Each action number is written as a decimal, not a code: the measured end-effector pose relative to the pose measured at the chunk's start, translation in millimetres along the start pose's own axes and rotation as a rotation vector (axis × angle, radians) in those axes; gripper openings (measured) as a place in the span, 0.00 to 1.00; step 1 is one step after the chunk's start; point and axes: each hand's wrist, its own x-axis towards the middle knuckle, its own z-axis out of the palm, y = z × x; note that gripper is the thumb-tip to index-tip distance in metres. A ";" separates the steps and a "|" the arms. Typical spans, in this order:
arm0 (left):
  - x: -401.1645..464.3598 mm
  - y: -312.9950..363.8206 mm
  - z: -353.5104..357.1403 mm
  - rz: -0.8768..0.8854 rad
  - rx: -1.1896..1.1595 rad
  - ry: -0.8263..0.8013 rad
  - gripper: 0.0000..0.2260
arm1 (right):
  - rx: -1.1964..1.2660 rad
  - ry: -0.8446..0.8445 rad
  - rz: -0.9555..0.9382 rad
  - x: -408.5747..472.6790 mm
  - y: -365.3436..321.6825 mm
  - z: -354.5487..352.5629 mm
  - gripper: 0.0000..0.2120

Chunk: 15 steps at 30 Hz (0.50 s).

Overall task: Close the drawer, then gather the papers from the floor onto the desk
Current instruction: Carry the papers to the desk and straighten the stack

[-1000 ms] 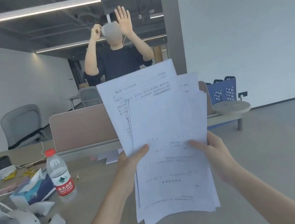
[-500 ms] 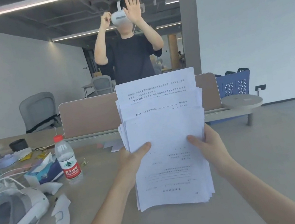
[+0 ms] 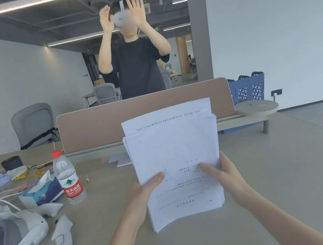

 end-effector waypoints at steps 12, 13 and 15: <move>15.2 8.1 13.0 0.085 0.000 0.133 0.06 | -0.019 0.041 -0.073 10.9 -6.7 7.3 0.15; 14.4 9.0 12.2 0.093 -0.004 0.130 0.06 | -0.018 0.036 -0.077 10.0 -7.9 6.9 0.15; 12.1 8.2 10.4 0.089 -0.010 0.125 0.06 | -0.019 0.023 -0.078 7.1 -8.8 6.8 0.16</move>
